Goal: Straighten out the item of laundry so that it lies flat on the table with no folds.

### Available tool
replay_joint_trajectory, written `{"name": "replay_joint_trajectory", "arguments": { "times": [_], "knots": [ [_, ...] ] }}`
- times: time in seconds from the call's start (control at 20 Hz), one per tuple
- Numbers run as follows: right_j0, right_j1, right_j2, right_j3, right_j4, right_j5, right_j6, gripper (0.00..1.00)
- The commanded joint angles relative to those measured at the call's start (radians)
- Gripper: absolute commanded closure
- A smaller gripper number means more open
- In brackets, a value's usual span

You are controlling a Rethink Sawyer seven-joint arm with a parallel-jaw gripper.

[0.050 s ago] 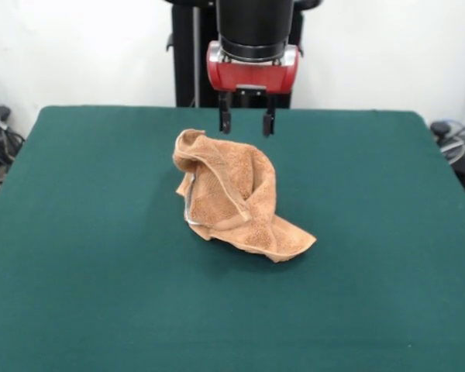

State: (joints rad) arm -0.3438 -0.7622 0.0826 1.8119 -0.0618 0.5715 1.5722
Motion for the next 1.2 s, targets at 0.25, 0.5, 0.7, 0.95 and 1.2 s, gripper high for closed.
{"name": "replay_joint_trajectory", "arguments": {
  "times": [0.25,0.5,0.7,0.95,1.2],
  "knots": [
    [-0.037,-0.001,0.107,0.116,-0.082,-0.069,-0.014,0.0],
    [-0.022,0.004,0.098,0.127,-0.105,-0.088,0.018,0.0],
    [-0.016,0.007,0.094,0.132,-0.113,-0.088,0.034,0.0],
    [-0.019,0.005,0.096,0.15,-0.121,-0.105,0.044,0.0],
    [-0.013,0.01,0.09,0.15,-0.128,-0.109,0.053,0.0]
  ]
}}
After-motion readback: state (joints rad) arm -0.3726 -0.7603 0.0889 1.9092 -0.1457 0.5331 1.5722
